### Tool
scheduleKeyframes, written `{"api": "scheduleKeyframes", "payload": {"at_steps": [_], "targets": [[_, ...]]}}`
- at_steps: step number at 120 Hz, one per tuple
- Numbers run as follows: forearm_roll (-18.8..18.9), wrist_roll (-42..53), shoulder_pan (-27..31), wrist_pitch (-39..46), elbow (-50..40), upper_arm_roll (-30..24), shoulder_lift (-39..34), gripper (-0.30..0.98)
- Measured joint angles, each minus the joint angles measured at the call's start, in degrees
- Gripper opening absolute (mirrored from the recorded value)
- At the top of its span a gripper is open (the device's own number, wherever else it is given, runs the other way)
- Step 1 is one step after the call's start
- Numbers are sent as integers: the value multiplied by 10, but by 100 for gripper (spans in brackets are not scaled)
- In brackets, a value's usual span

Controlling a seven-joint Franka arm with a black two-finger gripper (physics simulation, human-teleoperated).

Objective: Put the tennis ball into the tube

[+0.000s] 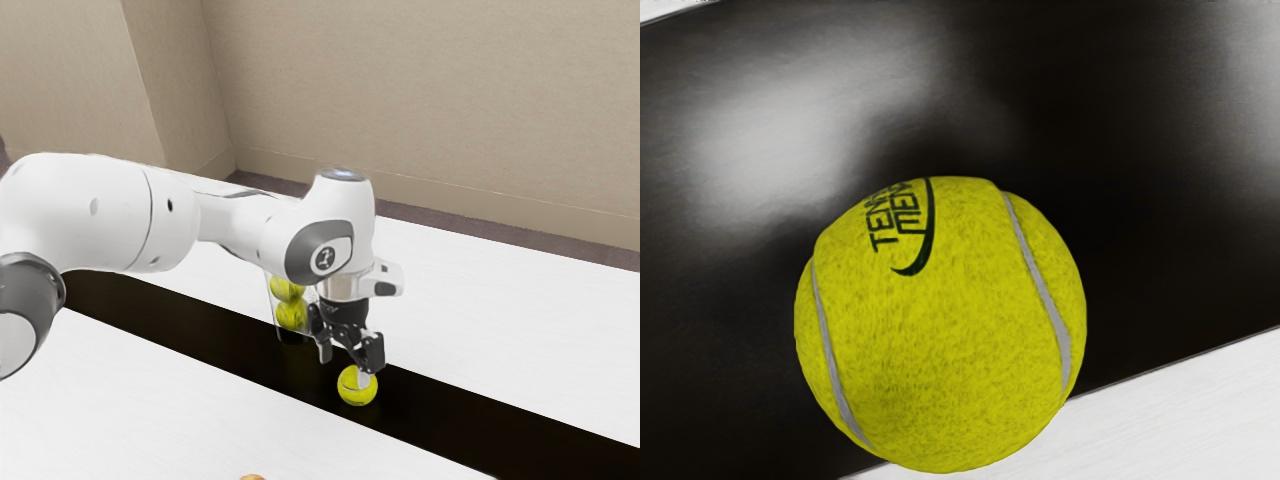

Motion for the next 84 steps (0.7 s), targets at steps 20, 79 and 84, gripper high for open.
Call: {"api": "scheduleKeyframes", "payload": {"at_steps": [20,79,84], "targets": [[-9,1,-1,66,-27,-3,11,65],[-33,1,1,143,-37,-13,48,65],[-34,1,0,145,-38,-12,48,64]]}}
